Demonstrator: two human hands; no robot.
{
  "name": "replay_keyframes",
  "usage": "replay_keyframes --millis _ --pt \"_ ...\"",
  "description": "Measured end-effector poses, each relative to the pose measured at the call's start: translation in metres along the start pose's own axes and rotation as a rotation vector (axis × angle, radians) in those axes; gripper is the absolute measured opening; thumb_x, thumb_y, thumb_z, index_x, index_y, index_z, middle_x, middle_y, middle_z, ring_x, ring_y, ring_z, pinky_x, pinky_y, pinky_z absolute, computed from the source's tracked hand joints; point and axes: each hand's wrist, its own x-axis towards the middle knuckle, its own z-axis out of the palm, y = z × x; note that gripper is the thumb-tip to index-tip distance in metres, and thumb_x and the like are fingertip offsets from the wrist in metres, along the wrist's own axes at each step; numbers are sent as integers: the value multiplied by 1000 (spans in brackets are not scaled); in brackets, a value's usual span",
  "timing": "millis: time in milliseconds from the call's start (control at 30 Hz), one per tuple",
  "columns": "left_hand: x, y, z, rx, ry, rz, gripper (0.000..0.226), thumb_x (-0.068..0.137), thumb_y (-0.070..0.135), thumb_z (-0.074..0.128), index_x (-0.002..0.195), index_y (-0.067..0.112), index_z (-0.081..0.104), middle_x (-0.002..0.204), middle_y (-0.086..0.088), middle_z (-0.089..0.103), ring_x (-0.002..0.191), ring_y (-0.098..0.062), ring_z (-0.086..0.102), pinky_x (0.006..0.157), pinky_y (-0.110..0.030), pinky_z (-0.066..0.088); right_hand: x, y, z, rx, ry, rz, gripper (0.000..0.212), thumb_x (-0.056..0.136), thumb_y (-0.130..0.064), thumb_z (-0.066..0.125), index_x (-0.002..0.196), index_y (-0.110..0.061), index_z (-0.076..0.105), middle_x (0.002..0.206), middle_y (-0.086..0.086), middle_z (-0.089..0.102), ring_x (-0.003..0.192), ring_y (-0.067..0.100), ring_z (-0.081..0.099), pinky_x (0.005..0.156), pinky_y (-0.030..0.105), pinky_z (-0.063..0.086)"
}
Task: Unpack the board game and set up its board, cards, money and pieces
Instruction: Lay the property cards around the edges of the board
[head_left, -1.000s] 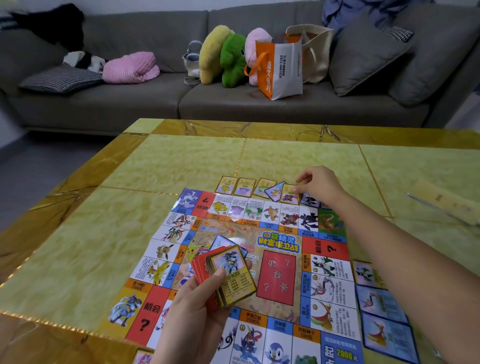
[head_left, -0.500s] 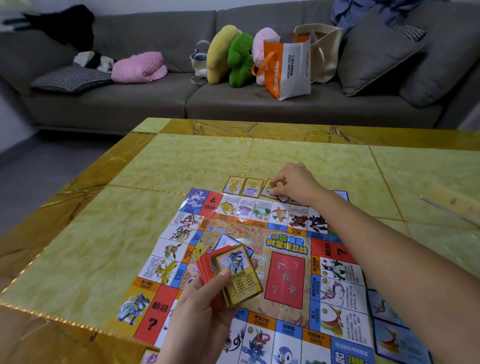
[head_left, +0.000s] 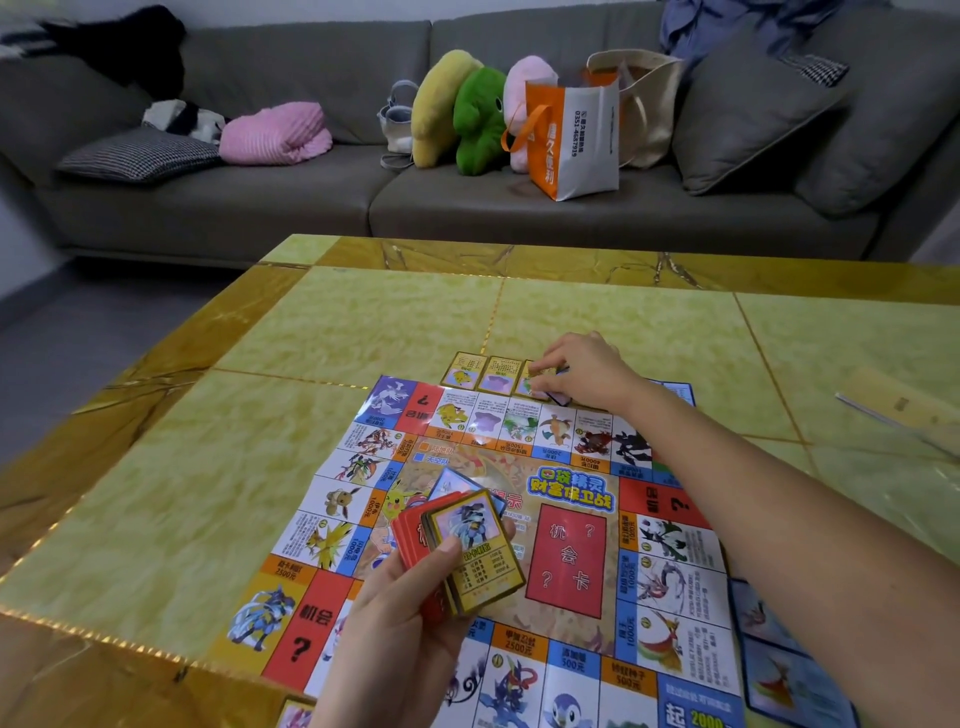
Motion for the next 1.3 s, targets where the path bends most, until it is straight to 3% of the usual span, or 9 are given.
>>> replay_keyframes --millis 100,267,433,533,700,867,967,1133,1300 --pt "0 0 0 -1 0 7 36 66 1 58 101 -9 58 103 -37 64 87 -44 62 66 -51 54 -2 5 -8 95 100 73 46 79 -41 73 120 -23 64 129 1 58 124 23 47 105 47 36" --pt "0 -1 1 -5 0 -3 34 67 1 58 100 -7 58 104 -38 63 101 -50 59 66 -51 54 -8 14 -22 -31 32 138 62 70 -39 81 123 -15 58 126 4 55 115 20 53 92 32 43" --pt "1 -1 2 -2 4 -3 32 67 1 58 98 -7 59 105 -38 63 95 -48 61 66 -50 54 -14 19 -28 -3 -6 55 39 74 -29 80 108 -18 66 114 0 58 94 11 50 75 24 36" --pt "1 -1 1 6 12 3 32 67 2 57 98 -6 60 105 -37 63 98 -48 61 66 -49 54 -17 19 -26 -23 21 0 25 78 -30 77 99 -19 71 106 -4 56 98 14 52 76 24 33" --pt "-1 -1 2 1 0 0 28 69 0 57 96 -6 59 105 -38 63 85 -44 63 60 -46 57 -17 10 -16 -144 101 39 35 76 -45 74 97 -18 73 110 3 58 114 20 45 83 33 40" --pt "0 0 1 -5 4 2 32 68 1 57 99 -6 59 104 -37 64 90 -46 62 58 -45 57 -21 13 -8 -61 74 28 38 78 -42 74 99 -10 74 100 13 63 89 27 58 72 36 45" --pt "1 -1 1 4 10 -8 32 69 1 57 100 -6 59 105 -37 63 102 -51 59 65 -49 55 -25 15 -7 -22 70 25 38 79 -38 74 104 -9 73 106 21 64 94 34 60 83 45 48" --pt "2 -1 1 9 16 -8 32 69 0 57 100 -7 58 106 -38 62 103 -51 58 66 -51 54 -25 17 -8 -14 65 58 43 77 -44 73 114 -22 69 116 3 56 109 22 53 95 45 43" --pt "6 3 -2 -10 31 -4 43 68 2 57 110 -8 56 107 -34 64 102 -46 62 66 -47 57 -19 15 -6 -36 104 41 42 79 -43 72 116 -24 65 123 3 52 118 23 46 101 45 36"
